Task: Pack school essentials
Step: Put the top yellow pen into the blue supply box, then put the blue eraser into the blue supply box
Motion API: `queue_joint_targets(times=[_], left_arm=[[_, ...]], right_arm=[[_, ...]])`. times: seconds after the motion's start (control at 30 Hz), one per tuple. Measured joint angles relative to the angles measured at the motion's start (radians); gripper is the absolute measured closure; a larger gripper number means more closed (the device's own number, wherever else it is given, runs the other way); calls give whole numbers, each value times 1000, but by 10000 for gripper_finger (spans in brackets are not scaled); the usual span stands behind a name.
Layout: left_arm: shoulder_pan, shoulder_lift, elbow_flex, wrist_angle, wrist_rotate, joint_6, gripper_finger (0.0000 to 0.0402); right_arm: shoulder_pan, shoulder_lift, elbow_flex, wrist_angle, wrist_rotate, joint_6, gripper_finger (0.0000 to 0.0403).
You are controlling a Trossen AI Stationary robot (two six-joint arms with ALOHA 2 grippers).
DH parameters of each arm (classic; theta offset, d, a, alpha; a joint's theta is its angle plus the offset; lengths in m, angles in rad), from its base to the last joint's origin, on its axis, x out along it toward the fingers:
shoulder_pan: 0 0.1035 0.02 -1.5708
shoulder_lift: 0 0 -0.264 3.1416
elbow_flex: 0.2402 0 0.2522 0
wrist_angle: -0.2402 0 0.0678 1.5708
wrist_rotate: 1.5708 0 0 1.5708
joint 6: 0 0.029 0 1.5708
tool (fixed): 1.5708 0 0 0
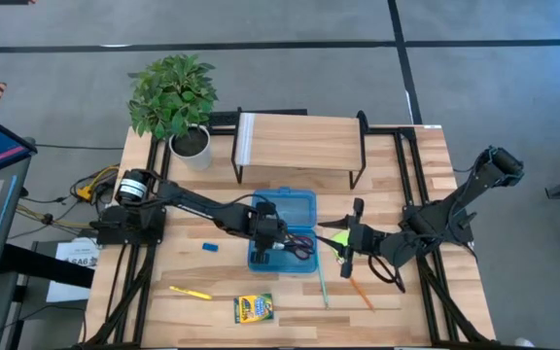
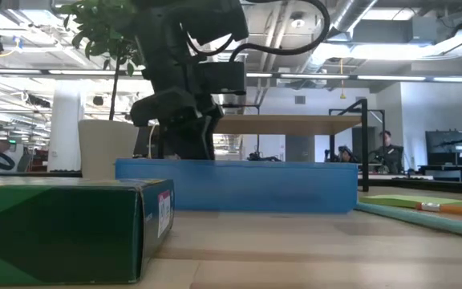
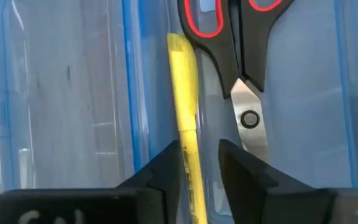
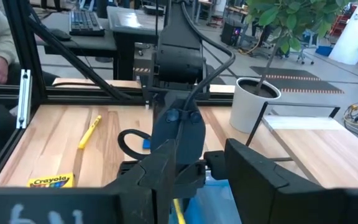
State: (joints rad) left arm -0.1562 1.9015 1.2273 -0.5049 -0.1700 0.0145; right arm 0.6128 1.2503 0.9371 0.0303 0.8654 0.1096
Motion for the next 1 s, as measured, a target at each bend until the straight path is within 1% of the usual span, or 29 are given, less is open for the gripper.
queue_joint_targets(times=[0.13,0.27,0.43,0.5,0.6,0.8,0.87,1.0], left_arm=[[-1,0,1,-8,-18,1,271],[-16,-19,44,-124,-39,0,248],[-83,-138,57,-221,-125,-23,239],[-119,-211,37,-222,-165,-40,242],[-175,-350,-39,-176,-190,-78,247],[-260,-632,-317,50,-182,-171,250],[-280,-707,-398,45,-177,-230,250],[-314,-807,-500,-1,-172,-336,249]], right_arm=[[0,0,0,0,0,6,241],[0,0,0,0,0,6,241],[5,0,0,-9,0,13,241],[9,0,0,-20,-1,25,241],[9,0,0,-26,-2,40,241],[9,0,0,-23,-2,43,241],[9,0,0,-23,-2,43,241],[5,0,0,-23,-2,42,241]])
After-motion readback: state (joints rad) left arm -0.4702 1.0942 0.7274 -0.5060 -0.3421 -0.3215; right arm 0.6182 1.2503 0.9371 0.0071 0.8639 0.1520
